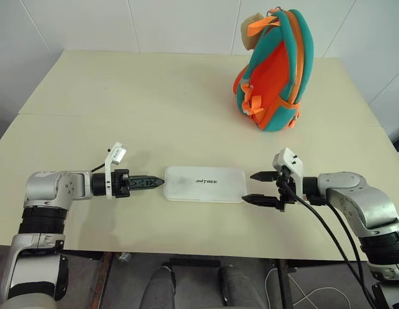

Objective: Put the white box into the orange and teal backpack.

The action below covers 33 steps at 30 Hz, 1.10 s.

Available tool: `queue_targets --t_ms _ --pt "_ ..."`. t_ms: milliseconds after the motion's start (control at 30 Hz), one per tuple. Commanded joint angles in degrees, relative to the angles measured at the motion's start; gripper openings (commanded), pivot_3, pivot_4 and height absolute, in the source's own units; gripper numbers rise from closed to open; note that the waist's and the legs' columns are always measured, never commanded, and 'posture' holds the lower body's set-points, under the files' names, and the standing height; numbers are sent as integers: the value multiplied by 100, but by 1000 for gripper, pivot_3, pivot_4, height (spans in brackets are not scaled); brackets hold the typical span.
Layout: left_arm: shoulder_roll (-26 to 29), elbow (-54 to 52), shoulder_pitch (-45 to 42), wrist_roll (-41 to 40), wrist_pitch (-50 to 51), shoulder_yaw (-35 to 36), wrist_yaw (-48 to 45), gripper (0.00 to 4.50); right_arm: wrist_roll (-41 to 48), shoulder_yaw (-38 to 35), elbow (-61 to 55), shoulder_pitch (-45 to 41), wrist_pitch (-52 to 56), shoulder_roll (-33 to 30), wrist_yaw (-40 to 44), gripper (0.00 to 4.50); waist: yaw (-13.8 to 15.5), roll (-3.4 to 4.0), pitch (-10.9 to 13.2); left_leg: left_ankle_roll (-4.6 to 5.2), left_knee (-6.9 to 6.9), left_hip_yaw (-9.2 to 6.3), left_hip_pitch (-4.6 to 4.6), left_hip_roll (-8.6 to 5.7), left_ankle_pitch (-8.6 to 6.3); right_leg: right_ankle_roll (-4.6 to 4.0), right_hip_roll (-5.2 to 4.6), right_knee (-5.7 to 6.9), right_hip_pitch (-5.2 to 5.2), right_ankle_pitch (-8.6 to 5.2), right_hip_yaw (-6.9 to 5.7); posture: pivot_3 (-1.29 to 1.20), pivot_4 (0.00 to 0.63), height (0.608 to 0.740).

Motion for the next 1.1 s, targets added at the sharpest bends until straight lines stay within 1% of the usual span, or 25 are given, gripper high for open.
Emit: queue_targets --t_ms 33,133,267,433,667,767,933,1033,1067,1100 --pt "-289 148 -10 -71 348 -198 176 4447 39 -42 -161 -63 -98 152 -59 4500 22 0 0 0 1 0 1 0 0 0 0 0 1 0 0 0 150 740" --pt "-506 153 -90 -189 601 -114 285 4447 47 17 -261 -77 -73 300 -108 4500 68 0 0 0 3 0 1 0 0 1 0 1 2 1 0 0 150 740" --pt "-641 59 -55 -305 840 -72 363 4447 2 43 -301 -110 -90 440 -200 4500 82 0 0 0 2 -1 1 0 0 1 0 -1 2 1 -1 0 150 740" --pt "-699 117 -24 -337 843 -66 425 4447 -39 39 -302 -111 -157 615 -323 4500 83 0 0 -1 2 -1 2 0 0 1 0 -1 2 1 -1 0 150 740" --pt "-838 254 -87 -365 841 -43 475 4447 5 0 -464 -27 -85 689 -381 4500 92 0 -1 -1 3 -1 1 -1 0 1 0 -1 3 1 -1 0 150 740" --pt "-929 321 -129 -385 836 16 517 3872 1 -38 -502 38 -84 690 -446 4500 95 0 -1 -1 4 -1 2 -1 0 1 0 -1 4 1 -1 0 150 740" --pt "-1008 323 -148 -500 786 149 472 2286 96 -161 -593 103 -3 714 -571 4500 89 -1 0 -1 1 -1 -1 -1 -1 1 0 -4 0 1 -1 0 150 740" --pt "-1040 324 -162 -596 827 220 470 1481 181 -288 -688 146 79 749 -693 4500 89 -1 0 -1 -1 -1 -2 0 -1 1 0 -4 -1 1 -1 0 150 740" --pt "-1061 319 -167 -626 828 259 499 1287 204 -335 -707 154 90 754 -734 4500 88 -1 0 -2 0 -1 -2 0 -1 1 0 -4 -1 1 -1 0 150 740" --pt "-1082 318 -178 -666 856 314 528 1237 222 -390 -720 156 100 757 -788 4500 88 -1 0 -2 0 -1 -2 0 -1 1 0 -4 -1 1 -1 0 150 740"
